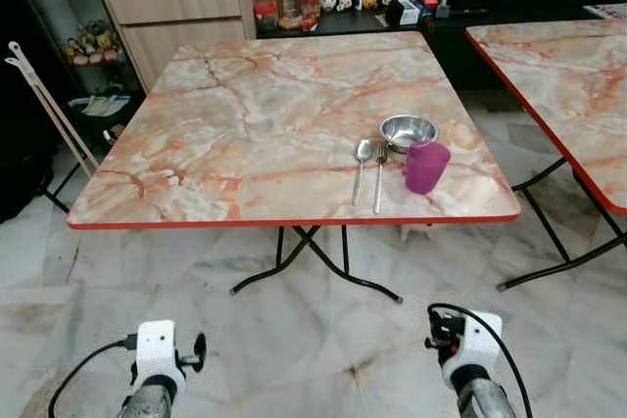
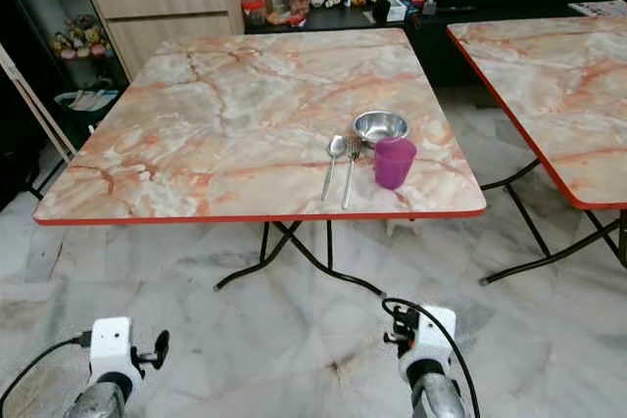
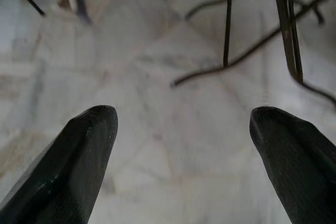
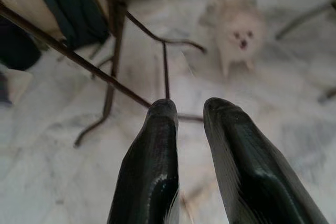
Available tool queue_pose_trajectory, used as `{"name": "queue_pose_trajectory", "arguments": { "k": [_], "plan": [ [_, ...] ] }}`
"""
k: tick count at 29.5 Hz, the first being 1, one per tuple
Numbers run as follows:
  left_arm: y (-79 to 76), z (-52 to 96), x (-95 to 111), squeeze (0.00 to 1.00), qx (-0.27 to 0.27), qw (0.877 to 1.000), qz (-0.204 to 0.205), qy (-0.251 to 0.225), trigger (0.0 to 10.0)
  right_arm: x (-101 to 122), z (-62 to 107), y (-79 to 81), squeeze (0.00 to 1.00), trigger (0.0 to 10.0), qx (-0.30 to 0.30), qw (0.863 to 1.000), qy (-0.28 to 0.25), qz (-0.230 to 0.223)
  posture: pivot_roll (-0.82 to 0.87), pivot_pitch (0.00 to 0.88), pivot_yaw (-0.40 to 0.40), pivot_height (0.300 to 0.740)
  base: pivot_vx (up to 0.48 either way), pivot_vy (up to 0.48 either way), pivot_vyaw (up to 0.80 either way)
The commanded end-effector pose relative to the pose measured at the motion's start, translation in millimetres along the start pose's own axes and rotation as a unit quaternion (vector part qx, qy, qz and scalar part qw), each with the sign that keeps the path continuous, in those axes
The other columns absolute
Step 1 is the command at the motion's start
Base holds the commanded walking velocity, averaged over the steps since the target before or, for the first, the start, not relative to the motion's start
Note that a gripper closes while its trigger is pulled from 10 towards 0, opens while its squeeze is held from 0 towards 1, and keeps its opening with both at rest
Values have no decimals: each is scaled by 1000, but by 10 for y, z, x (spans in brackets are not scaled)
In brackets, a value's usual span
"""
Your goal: Setting the table
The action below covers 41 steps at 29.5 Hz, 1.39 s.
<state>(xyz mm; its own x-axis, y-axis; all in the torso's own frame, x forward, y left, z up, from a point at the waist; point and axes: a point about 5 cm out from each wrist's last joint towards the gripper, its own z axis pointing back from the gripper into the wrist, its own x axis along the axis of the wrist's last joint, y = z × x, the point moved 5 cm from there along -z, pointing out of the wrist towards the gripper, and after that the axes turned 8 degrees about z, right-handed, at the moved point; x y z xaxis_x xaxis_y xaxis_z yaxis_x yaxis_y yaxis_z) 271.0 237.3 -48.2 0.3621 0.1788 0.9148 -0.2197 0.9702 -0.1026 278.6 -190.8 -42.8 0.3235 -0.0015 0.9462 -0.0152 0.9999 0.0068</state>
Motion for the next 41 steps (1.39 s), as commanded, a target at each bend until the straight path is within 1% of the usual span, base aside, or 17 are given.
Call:
{"name": "queue_pose_trajectory", "arguments": {
  "k": [1,2,4,7,9,11,12,17,18,19,22,30,33,35,39,40,41],
  "plan": [
    [58,-3,94,0,14,1000,7,-23,10000,143,-46,72,0,10000,13,999,-29,15,-38,0,47,740,0,0,0],
    [53,-10,140,0,16,999,10,-34,10000,228,-68,114,0,10000,18,999,-46,16,-37,0,46,740,0,0,0],
    [39,-15,185,0,14,999,10,-44,10000,302,-84,156,0,10000,25,998,-60,22,-37,0,46,740,0,0,0],
    [-34,-16,319,0,4,997,7,-76,10000,454,-107,230,0,10000,37,995,-89,33,-39,0,45,740,0,0,0],
    [-55,-16,373,0,3,996,8,-89,10000,511,-112,248,0,10000,39,994,-99,34,-39,0,45,740,0,0,0],
    [-104,-33,480,0,0,994,6,-108,10000,610,-119,279,0,10000,45,991,-115,46,-35,0,40,740,0,0,0],
    [-104,-33,480,0,0,994,6,-108,10000,610,-119,279,0,10000,45,991,-115,46,-35,0,40,740,0,0,0],
    [-167,-72,610,0,-3,992,13,-125,10000,728,-142,295,0,10000,45,990,-129,42,-36,0,38,740,0,0,0],
    [-191,-80,642,0,-6,991,14,-129,10000,756,-147,293,1000,10000,43,990,-133,36,-36,0,38,740,0,0,0],
    [-236,-90,693,0,-11,991,16,-136,10000,792,-153,287,1000,10000,38,989,-136,31,-37,0,38,740,0,0,0],
    [-280,-96,732,0,-16,990,17,-140,10000,799,-157,271,1000,10000,31,990,-134,31,-37,0,40,740,0,0,0],
    [-319,-102,767,0,-24,989,8,-144,10000,804,-151,285,1000,10000,35,990,-132,24,-37,0,41,740,0,0,0],
    [-405,-119,949,0,-35,985,13,-170,10000,846,-155,309,1000,10000,39,989,-138,20,-38,0,40,740,0,0,0],
    [-434,-125,1015,0,-38,983,14,-179,10000,873,-162,309,1000,10000,39,989,-141,19,-35,0,38,740,0,0,0],
    [-465,-131,1073,0,-41,982,17,-186,10000,908,-172,306,1000,10000,37,989,-145,16,-34,0,37,740,0,0,0],
    [-487,-134,1086,0,-46,981,15,-187,10000,923,-179,311,953,10000,36,988,-146,17,-34,0,38,740,0,0,0],
    [-503,-135,1093,0,-49,981,13,-188,10000,932,-183,314,953,10000,36,988,-147,18,-35,0,38,740,0,0,0]
  ]
}}
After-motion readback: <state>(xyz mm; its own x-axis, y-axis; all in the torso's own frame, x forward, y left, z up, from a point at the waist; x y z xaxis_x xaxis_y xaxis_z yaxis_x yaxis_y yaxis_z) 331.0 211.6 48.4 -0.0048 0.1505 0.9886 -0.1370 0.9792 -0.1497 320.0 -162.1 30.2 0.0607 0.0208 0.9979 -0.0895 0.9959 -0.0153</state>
